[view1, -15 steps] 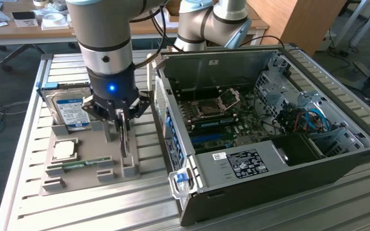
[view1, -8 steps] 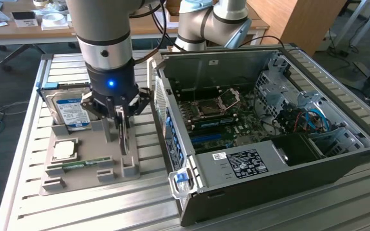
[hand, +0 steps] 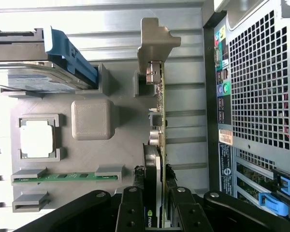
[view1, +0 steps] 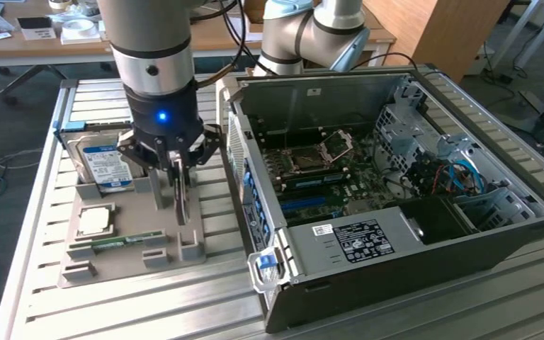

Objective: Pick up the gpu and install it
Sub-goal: 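Pick up the gpu and move the gpu toward the slot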

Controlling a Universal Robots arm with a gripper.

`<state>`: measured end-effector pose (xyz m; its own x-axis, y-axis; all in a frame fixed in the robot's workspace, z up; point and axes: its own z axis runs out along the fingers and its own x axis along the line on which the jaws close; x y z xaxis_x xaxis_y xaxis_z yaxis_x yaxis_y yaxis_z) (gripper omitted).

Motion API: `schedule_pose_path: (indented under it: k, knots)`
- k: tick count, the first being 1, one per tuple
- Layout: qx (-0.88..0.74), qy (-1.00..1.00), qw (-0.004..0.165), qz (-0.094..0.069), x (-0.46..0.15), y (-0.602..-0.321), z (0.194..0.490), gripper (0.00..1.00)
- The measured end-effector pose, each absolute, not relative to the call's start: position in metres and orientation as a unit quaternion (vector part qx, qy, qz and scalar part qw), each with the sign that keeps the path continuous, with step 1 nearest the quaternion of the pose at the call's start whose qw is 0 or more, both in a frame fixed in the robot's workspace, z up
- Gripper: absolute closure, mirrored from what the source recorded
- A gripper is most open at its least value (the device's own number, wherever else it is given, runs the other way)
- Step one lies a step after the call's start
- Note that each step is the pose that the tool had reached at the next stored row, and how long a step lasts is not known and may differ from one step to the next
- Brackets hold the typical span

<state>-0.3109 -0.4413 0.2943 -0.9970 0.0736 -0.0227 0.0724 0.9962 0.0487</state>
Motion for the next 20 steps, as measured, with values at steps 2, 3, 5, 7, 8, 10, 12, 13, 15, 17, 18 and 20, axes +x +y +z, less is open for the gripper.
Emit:
schedule_pose_path:
  k: [2, 3, 5, 7, 8, 10, 12, 13, 15, 17, 18, 20]
  knots:
    - [0.037, 0.999, 0.012, 0.024, -0.311, -0.441, 0.297, 0.73]
    - [0.037, 0.999, 0.012, 0.024, -0.311, -0.441, 0.299, 0.73]
    - [0.037, 0.999, 0.012, 0.024, -0.311, -0.441, 0.302, 0.73]
    - [0.037, 0.999, 0.012, 0.024, -0.311, -0.441, 0.306, 0.73]
    - [0.037, 0.999, 0.012, 0.024, -0.311, -0.441, 0.308, 0.73]
    - [0.037, 0.999, 0.012, 0.024, -0.311, -0.441, 0.312, 0.73]
    - [0.037, 0.999, 0.012, 0.024, -0.311, -0.441, 0.315, 0.73]
    - [0.037, 0.999, 0.012, 0.024, -0.311, -0.441, 0.316, 0.73]
    - [0.037, 0.999, 0.012, 0.024, -0.311, -0.441, 0.319, 0.73]
    - [0.037, 0.999, 0.012, 0.024, -0.311, -0.441, 0.322, 0.73]
    - [0.037, 0.999, 0.012, 0.024, -0.311, -0.441, 0.324, 0.73]
    - [0.037, 0.999, 0.012, 0.024, -0.311, -0.441, 0.327, 0.73]
